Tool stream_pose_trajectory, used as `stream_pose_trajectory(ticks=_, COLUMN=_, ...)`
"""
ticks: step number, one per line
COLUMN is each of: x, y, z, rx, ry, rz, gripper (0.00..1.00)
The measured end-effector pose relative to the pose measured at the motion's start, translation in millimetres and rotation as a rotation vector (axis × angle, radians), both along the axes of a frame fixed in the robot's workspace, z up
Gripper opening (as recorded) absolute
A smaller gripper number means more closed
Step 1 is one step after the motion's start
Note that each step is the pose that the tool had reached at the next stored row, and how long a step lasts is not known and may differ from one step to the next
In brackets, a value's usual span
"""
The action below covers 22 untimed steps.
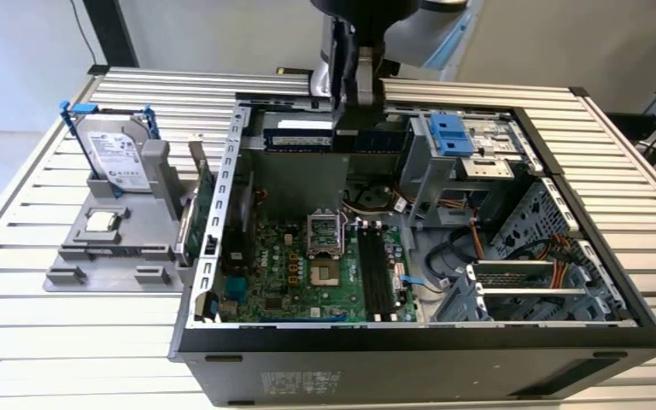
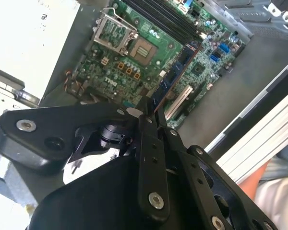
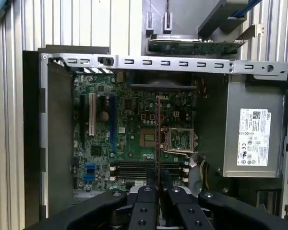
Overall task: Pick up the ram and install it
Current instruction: 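Pick up the ram and move it above insertion slot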
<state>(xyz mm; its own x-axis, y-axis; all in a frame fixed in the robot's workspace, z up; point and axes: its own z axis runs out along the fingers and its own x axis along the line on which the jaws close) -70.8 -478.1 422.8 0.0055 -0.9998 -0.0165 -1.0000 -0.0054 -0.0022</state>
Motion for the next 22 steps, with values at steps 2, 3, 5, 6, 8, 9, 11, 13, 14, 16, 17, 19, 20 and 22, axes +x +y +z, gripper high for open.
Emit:
stream_pose_trajectory(ticks=2, x=5.0, y=0.0, z=-0.4, rx=0.0001, ry=0.0, rz=0.0, gripper=0.0)
stream_pose_trajectory(ticks=3, x=7.7, y=0.0, z=-0.6, rx=0.0, ry=0.0, rz=0.0, gripper=0.0)
stream_pose_trajectory(ticks=5, x=13.8, y=0.0, z=-1.1, rx=0.0, ry=0.0, rz=0.0, gripper=0.0)
stream_pose_trajectory(ticks=6, x=16.9, y=0.0, z=-1.3, rx=-0.0001, ry=0.0, rz=0.0, gripper=0.0)
stream_pose_trajectory(ticks=8, x=24.0, y=0.0, z=-2.0, rx=0.0, ry=0.0, rz=0.0, gripper=0.0)
stream_pose_trajectory(ticks=9, x=27.5, y=0.0, z=-2.2, rx=0.0, ry=0.0, rz=0.0, gripper=0.0)
stream_pose_trajectory(ticks=11, x=34.9, y=0.0, z=-2.8, rx=0.0, ry=0.0, rz=0.0, gripper=0.0)
stream_pose_trajectory(ticks=13, x=42.0, y=0.0, z=-3.4, rx=0.0002, ry=-0.0001, rz=0.0, gripper=0.0)
stream_pose_trajectory(ticks=14, x=45.8, y=0.0, z=-3.7, rx=0.0, ry=0.0, rz=0.0, gripper=0.0)
stream_pose_trajectory(ticks=16, x=53.0, y=0.0, z=-4.3, rx=0.0001, ry=0.0, rz=0.0, gripper=0.0)
stream_pose_trajectory(ticks=17, x=56.3, y=0.0, z=-4.7, rx=0.0002, ry=-0.0001, rz=-0.001, gripper=0.0)
stream_pose_trajectory(ticks=19, x=60.8, y=0.0, z=-5.6, rx=0.0, ry=0.0, rz=-0.007, gripper=0.0)
stream_pose_trajectory(ticks=20, x=62.0, y=0.1, z=-6.2, rx=0.0, ry=0.0, rz=-0.015, gripper=0.0)
stream_pose_trajectory(ticks=22, x=63.4, y=0.3, z=-7.3, rx=-0.0001, ry=0.0, rz=-0.035, gripper=0.0)
